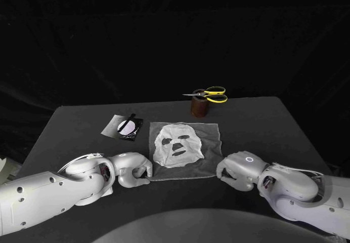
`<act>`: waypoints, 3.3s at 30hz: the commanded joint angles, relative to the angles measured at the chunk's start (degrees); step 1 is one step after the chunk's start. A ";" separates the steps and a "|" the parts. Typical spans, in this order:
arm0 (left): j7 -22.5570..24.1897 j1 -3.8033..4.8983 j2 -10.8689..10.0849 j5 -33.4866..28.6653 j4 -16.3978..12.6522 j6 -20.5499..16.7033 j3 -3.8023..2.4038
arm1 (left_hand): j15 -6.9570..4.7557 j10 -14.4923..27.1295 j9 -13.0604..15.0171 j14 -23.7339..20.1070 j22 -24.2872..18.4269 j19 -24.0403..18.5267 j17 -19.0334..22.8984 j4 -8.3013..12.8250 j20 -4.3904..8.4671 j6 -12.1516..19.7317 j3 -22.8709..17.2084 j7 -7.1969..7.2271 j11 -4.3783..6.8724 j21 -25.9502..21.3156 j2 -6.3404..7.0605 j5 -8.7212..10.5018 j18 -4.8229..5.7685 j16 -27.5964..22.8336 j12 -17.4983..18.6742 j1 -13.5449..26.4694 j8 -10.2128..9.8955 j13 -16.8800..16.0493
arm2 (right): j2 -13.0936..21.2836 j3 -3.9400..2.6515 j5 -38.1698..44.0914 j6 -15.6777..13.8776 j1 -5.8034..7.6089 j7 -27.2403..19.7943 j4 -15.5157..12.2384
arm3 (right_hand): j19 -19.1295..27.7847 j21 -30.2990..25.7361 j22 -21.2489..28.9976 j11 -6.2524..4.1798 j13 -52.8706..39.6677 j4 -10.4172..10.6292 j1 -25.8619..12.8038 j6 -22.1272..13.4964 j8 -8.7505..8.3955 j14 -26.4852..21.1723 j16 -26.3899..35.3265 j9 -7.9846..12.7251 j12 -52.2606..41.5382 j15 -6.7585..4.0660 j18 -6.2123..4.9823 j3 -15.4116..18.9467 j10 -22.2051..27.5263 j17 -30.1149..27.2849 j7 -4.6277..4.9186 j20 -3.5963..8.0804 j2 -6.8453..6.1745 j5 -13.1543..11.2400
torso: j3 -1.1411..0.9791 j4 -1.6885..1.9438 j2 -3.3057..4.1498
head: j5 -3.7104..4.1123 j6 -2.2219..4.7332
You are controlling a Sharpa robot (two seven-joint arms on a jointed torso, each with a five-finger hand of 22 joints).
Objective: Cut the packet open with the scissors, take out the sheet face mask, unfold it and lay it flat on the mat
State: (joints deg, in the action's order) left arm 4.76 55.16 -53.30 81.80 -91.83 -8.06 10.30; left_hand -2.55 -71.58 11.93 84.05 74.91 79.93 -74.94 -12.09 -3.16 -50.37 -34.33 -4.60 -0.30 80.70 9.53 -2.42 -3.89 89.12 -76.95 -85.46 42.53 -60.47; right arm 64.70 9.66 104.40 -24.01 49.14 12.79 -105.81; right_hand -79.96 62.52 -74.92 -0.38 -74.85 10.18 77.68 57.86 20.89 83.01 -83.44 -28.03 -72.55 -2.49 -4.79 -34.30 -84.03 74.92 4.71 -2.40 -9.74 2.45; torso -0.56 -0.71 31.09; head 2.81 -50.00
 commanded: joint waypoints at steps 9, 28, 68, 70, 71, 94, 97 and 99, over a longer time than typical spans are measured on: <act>-1.67 -0.13 0.04 1.28 0.30 0.87 0.18 | -0.44 0.11 1.42 5.28 1.32 -0.16 -13.00 0.24 0.20 0.30 -0.75 -0.12 -0.08 -0.31 -0.02 -0.39 0.09 0.09 0.14 0.81 0.16 0.68 | 1.57 -0.06 -5.86 -12.80 0.16 -7.28 1.40 | 0.71 -0.61 -8.01 2.04 -4.01 -0.79 -0.90 -3.51 -5.11 4.15 1.09 3.07 1.48 0.36 -0.32 4.25 -0.08 8.26 1.88 -1.31 -5.08 0.33 | 0.07 -0.02 0.00 | 0.23 0.00; -1.67 -0.13 0.37 1.36 0.24 0.67 0.18 | -0.41 0.05 1.48 5.29 1.37 -0.13 -13.03 0.57 0.19 0.32 -1.15 -0.17 -0.12 -0.28 -0.03 -0.39 0.10 0.10 0.10 0.87 0.30 0.54 | -1.00 0.12 -0.23 -4.28 -0.73 2.90 5.29 | 2.45 -4.18 -7.29 4.00 1.46 6.85 4.76 -9.09 -12.91 2.02 3.16 7.29 8.34 2.30 -1.01 42.68 5.16 6.23 3.70 -3.45 -1.50 0.57 | 0.00 0.07 0.04 | 0.38 0.00; -2.16 -0.14 0.42 0.61 0.23 0.25 0.17 | -0.33 -0.06 1.54 5.27 1.41 -0.10 -12.98 1.03 0.16 0.41 -1.83 -0.27 -0.23 -0.25 -0.07 -0.39 0.12 0.09 0.02 1.07 0.45 0.33 | -2.97 0.12 2.24 -7.23 -1.24 2.52 6.74 | -0.26 2.33 -8.85 -0.06 -0.66 6.30 17.19 4.70 -3.95 3.87 0.16 4.84 3.22 -1.13 0.06 26.55 2.04 8.65 -0.95 -0.35 13.53 0.38 | 0.06 0.08 0.04 | 0.47 0.00; -2.19 -0.14 0.39 0.54 0.23 0.17 0.17 | -0.33 -0.06 1.54 5.27 1.41 -0.10 -12.98 1.03 0.16 0.41 -1.83 -0.27 -0.23 -0.25 -0.07 -0.39 0.12 0.09 0.02 1.07 0.45 0.33 | -2.82 0.11 2.10 -7.76 -1.23 2.40 6.65 | -0.22 2.27 -8.82 -0.03 -0.76 6.37 16.76 4.58 -3.72 3.83 0.24 4.78 3.07 -1.13 0.05 25.56 1.99 8.58 -0.92 -0.33 13.51 0.38 | 0.06 0.09 0.06 | 0.41 0.00; -2.20 -0.14 0.38 0.52 0.24 0.15 0.17 | -0.33 -0.06 1.54 5.27 1.41 -0.10 -12.98 1.03 0.16 0.41 -1.83 -0.27 -0.23 -0.25 -0.07 -0.39 0.12 0.09 0.02 1.07 0.45 0.33 | -2.74 0.11 1.93 -7.89 -1.22 2.30 6.60 | -0.18 2.19 -8.79 -0.02 -0.79 6.37 16.63 4.55 -3.66 3.80 0.30 4.76 3.03 -1.13 0.03 25.27 1.99 8.53 -0.91 -0.33 13.52 0.38 | 0.04 0.07 0.06 | 0.38 0.00; -2.03 -0.13 0.38 0.04 0.24 -0.96 0.17 | -0.26 -0.11 1.57 5.26 1.35 -0.15 -12.95 1.35 0.11 0.52 -2.37 -0.36 -0.31 -0.30 -0.07 -0.39 0.10 0.07 -0.04 1.31 0.56 0.18 | -1.06 0.05 0.20 -8.45 -0.33 0.32 4.32 | 0.23 2.18 -8.67 -0.10 -1.43 5.88 10.05 3.05 0.63 3.63 0.47 3.14 2.27 -1.26 -0.04 10.53 1.94 8.42 -1.07 -0.25 7.65 0.35 | 0.00 0.07 0.04 | 0.35 0.00; -1.89 -0.13 0.37 -0.01 0.20 -1.09 0.17 | -0.24 -0.11 1.60 5.28 1.34 -0.16 -13.00 1.54 0.10 0.51 -2.59 -0.38 -0.33 -0.31 0.01 -0.39 0.10 0.09 -0.06 1.41 0.63 0.15 | -0.83 0.05 0.12 -7.66 -0.25 -0.49 4.00 | 0.30 2.07 -8.64 -0.12 -1.37 5.82 9.71 3.05 0.94 3.61 0.52 3.02 2.35 -1.32 -0.07 9.73 1.92 8.37 -1.12 -0.22 7.13 0.34 | 0.02 0.02 0.04 | 0.20 0.00; -1.75 -0.13 0.35 -0.07 0.14 -1.14 0.17 | -0.22 -0.10 1.62 5.28 1.39 -0.12 -13.02 1.69 0.08 0.47 -2.75 -0.39 -0.34 -0.28 0.08 -0.39 0.11 0.10 -0.06 1.48 0.70 0.14 | -0.49 0.05 0.09 -6.74 -0.19 -1.19 3.59 | 0.30 2.06 -8.64 -0.13 -1.35 5.82 9.65 3.05 0.99 3.62 0.51 3.00 2.37 -1.33 -0.07 9.62 1.92 8.38 -1.13 -0.21 7.05 0.34 | 0.03 0.01 0.01 | 0.15 0.00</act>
State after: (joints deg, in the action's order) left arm 3.69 55.13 -52.96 81.67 -91.80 -8.98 10.38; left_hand -2.53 -71.44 13.43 84.04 74.94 79.83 -74.94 -10.25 -3.08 -49.75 -36.79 -4.58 -0.45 80.65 10.17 -2.63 -3.88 89.01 -76.72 -83.91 43.04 -60.32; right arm 64.09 9.73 104.52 -32.04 48.92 12.92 -102.03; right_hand -79.89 64.47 -74.91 0.44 -74.95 16.03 83.57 60.71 21.73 82.70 -82.92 -24.92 -69.98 -1.96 -4.35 -24.51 -80.83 74.96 3.97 -2.87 -6.02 2.72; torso -0.55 -0.67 31.11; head 3.05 -50.00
